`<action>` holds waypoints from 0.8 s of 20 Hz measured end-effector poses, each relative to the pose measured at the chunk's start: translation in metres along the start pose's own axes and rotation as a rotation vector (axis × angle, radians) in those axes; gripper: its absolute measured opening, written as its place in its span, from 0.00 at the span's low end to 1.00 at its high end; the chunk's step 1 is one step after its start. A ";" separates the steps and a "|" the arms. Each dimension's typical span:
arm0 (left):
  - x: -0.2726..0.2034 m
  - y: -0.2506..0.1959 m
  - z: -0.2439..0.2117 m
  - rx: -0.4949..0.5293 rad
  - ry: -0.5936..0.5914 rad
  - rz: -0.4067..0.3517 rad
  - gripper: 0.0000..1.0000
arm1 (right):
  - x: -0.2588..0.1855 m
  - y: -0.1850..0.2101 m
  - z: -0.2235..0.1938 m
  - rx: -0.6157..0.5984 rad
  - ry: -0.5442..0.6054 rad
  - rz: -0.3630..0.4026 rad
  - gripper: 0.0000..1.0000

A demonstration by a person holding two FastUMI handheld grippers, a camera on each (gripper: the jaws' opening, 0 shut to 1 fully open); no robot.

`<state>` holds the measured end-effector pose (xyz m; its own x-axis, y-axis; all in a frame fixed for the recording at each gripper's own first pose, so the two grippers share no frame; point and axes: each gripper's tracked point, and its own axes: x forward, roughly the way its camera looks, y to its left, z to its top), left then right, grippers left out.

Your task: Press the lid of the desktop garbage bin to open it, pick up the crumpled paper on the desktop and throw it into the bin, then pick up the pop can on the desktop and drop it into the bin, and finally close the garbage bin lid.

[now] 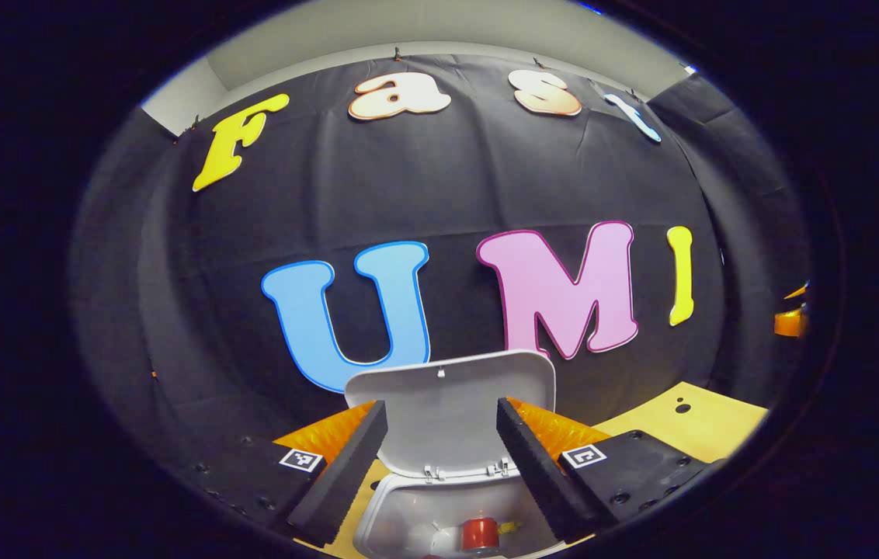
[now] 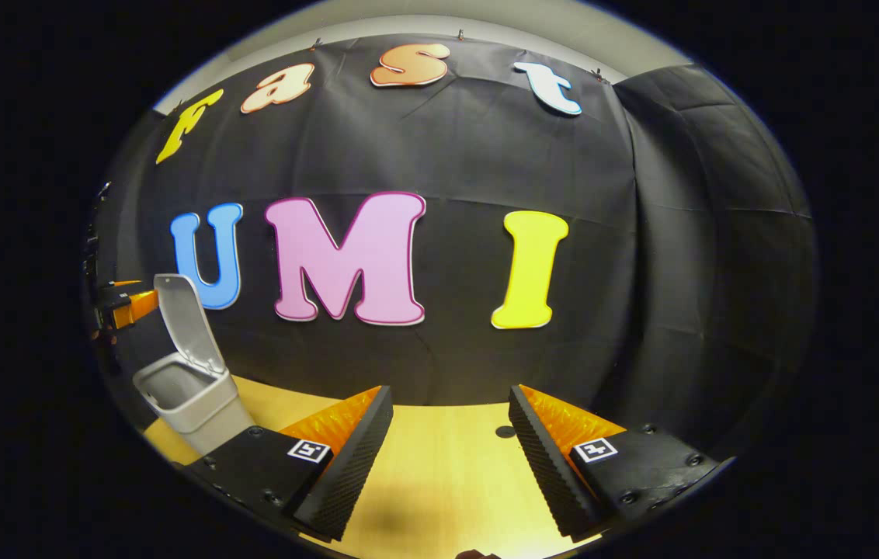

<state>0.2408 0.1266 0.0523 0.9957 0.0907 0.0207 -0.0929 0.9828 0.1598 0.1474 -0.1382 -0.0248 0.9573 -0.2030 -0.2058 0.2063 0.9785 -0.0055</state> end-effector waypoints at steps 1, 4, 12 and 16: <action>0.007 0.003 0.006 -0.003 -0.008 -0.001 0.96 | 0.004 0.006 0.009 0.003 -0.009 0.011 0.97; 0.027 0.011 0.030 0.022 -0.062 0.007 0.96 | 0.014 0.023 0.032 -0.026 -0.048 0.045 0.97; 0.075 -0.002 0.053 0.009 -0.106 -0.065 0.95 | 0.021 0.048 0.022 0.016 -0.006 0.106 0.97; 0.085 -0.005 0.035 -0.012 -0.031 -0.085 0.98 | 0.017 0.047 0.014 0.053 0.031 0.119 0.97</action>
<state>0.3257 0.1239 0.0876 0.9993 0.0017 0.0381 -0.0074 0.9885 0.1509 0.1758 -0.0961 -0.0150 0.9693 -0.0831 -0.2316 0.1023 0.9921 0.0723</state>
